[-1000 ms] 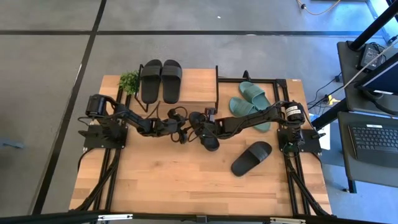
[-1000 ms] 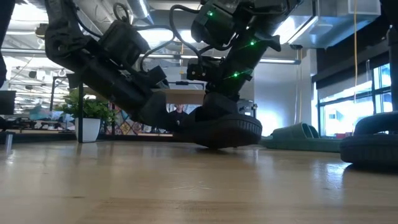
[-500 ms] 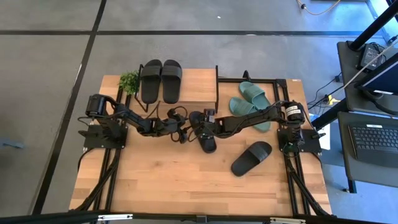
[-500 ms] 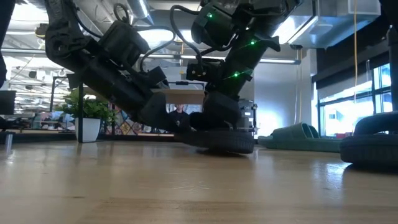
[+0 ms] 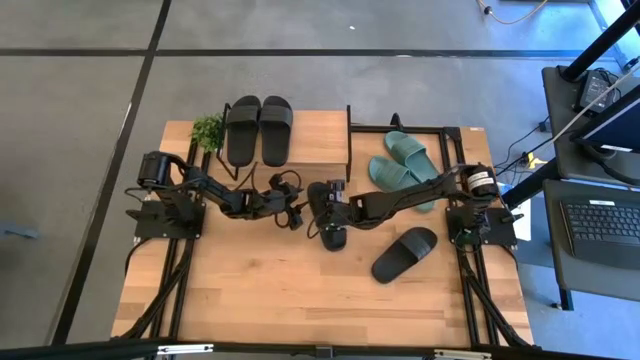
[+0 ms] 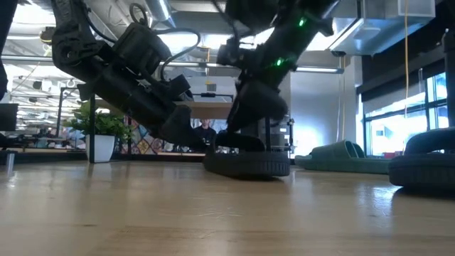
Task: Pick and place slides into the shelf
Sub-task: Put the black slipper under the shelf
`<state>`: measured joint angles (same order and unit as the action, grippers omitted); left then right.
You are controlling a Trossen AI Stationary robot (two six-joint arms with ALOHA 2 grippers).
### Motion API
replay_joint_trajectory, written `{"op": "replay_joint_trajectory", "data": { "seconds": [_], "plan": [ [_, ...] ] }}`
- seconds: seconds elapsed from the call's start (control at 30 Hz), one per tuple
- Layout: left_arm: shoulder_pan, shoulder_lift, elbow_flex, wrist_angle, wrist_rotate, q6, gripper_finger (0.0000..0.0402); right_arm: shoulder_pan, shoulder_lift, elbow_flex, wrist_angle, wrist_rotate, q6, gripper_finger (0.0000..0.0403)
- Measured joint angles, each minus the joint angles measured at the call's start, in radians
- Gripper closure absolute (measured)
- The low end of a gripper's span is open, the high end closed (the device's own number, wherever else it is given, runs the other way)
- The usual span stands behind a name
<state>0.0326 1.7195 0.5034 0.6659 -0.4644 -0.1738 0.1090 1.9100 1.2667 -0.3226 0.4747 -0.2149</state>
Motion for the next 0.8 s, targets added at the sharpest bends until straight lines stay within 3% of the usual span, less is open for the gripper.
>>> {"op": "replay_joint_trajectory", "data": {
  "seconds": [0.27, 0.4, 0.63, 0.8],
  "plan": [
    [0.000, 0.000, 0.000, -0.021, 0.000, 0.000, 0.0198, 0.061, -0.118, 0.000, -0.165, -0.029, 0.064, 0.0231],
    [0.000, 0.000, 0.000, -0.031, 0.000, 0.000, 0.0198, 0.092, -0.168, 0.000, -0.240, -0.264, 0.105, 0.0231],
    [0.000, 0.000, 0.000, -0.028, 0.001, 0.000, 0.0198, 0.098, -0.155, 0.001, -0.222, -0.689, 0.179, 0.0231],
    [0.000, 0.000, 0.000, -0.029, 0.001, 0.000, 0.0198, 0.099, -0.092, 0.001, -0.188, -0.776, 0.199, 0.0231]
  ]
}}
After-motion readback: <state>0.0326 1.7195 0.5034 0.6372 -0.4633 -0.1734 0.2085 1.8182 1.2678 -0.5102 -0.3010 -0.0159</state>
